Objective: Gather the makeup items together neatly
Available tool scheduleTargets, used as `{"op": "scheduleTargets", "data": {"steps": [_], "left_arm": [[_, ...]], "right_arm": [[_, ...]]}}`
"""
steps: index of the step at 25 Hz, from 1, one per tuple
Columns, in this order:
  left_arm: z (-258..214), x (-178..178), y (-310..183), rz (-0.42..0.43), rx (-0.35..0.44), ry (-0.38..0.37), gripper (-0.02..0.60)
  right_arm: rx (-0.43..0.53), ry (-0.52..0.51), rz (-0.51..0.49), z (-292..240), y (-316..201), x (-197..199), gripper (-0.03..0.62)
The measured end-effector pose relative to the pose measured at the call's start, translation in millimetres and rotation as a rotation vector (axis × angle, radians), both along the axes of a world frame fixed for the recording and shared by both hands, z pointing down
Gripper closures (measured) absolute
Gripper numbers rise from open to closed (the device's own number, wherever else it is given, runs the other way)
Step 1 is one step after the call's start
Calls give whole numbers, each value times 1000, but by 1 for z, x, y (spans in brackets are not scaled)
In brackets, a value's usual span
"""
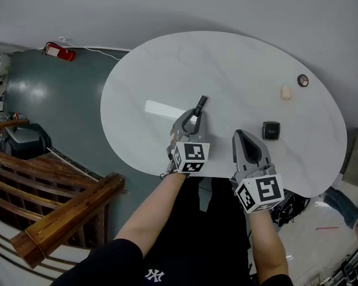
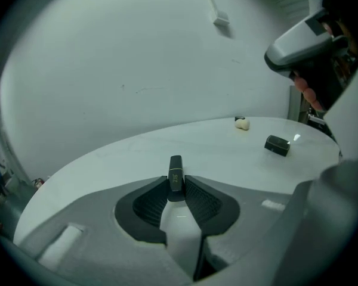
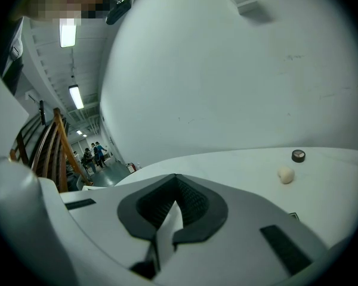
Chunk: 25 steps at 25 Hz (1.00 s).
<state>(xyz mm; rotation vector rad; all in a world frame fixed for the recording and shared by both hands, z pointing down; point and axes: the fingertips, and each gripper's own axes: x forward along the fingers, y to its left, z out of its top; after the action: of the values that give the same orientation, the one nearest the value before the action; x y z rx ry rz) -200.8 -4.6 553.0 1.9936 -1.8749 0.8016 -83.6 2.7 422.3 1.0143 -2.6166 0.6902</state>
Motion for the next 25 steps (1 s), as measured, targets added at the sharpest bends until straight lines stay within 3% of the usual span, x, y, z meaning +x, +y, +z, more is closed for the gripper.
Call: {"op": "scheduleTargets", "data": {"steps": [5,8,25], "left_arm": [[3,-25,21,-145,-6,16,485],[6,-32,29,-181,-13,27,485],[20,-11,40,-151,-47,114,479]], "right_arm": [[4,4,-25,-2,11,-8,582],[2,8,-33,-2,18,-12,582],[-20,6,-10,3,25,-13,582]]}}
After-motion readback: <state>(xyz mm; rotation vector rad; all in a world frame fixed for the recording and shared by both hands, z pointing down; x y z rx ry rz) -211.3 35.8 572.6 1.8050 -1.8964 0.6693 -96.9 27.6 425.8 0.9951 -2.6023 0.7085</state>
